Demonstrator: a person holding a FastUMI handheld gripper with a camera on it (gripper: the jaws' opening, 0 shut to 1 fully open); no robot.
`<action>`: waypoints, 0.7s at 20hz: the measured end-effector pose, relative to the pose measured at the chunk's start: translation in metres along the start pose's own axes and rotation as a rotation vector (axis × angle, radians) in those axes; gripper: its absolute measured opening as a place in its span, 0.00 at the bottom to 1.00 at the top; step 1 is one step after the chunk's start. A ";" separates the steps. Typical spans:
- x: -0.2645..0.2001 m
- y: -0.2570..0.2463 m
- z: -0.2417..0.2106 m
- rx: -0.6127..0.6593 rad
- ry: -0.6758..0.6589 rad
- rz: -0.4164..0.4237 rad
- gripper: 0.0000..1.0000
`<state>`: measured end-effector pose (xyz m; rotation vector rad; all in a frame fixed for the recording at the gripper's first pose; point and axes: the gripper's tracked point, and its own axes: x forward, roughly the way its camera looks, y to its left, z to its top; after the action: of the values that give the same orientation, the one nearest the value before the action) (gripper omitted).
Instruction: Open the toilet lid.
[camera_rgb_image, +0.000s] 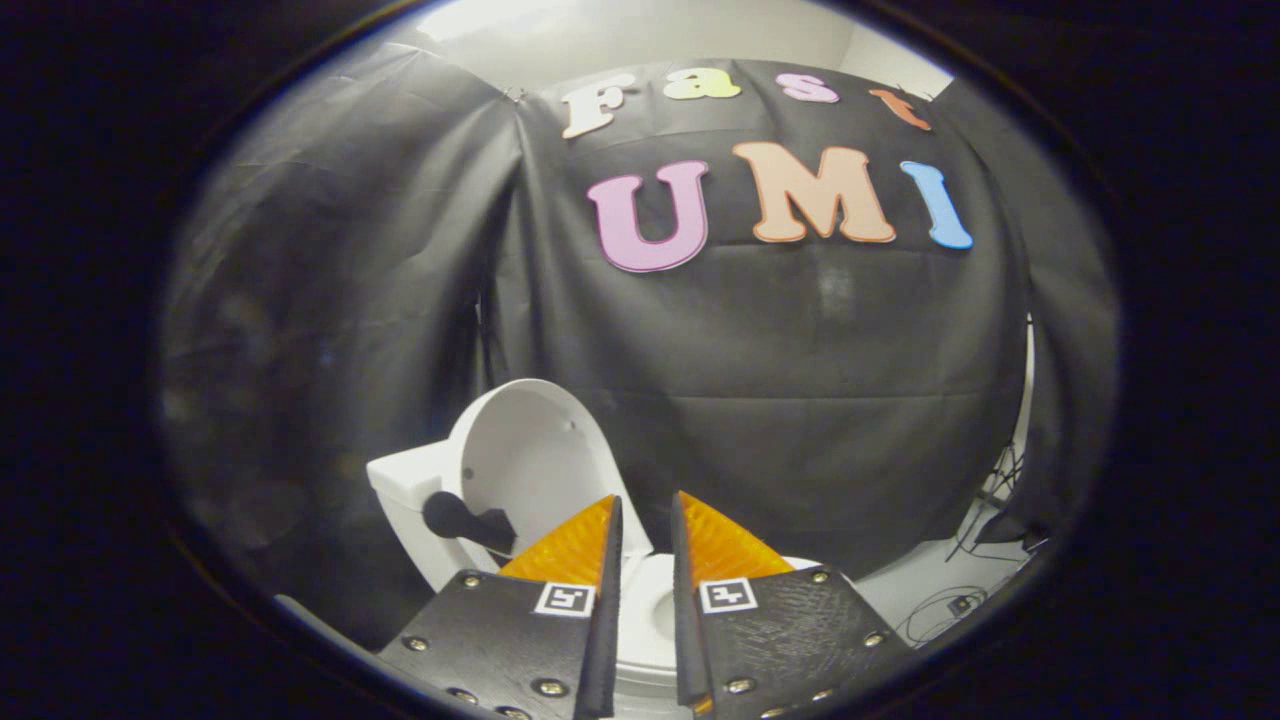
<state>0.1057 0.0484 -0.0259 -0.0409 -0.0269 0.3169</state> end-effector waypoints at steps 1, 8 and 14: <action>-0.001 -0.006 0.000 0.006 0.003 -0.014 0.24; -0.012 -0.048 -0.003 0.029 0.011 -0.096 0.27; -0.027 -0.088 -0.014 0.010 0.037 -0.159 0.45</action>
<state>0.1079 -0.0437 -0.0363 -0.0344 0.0078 0.1575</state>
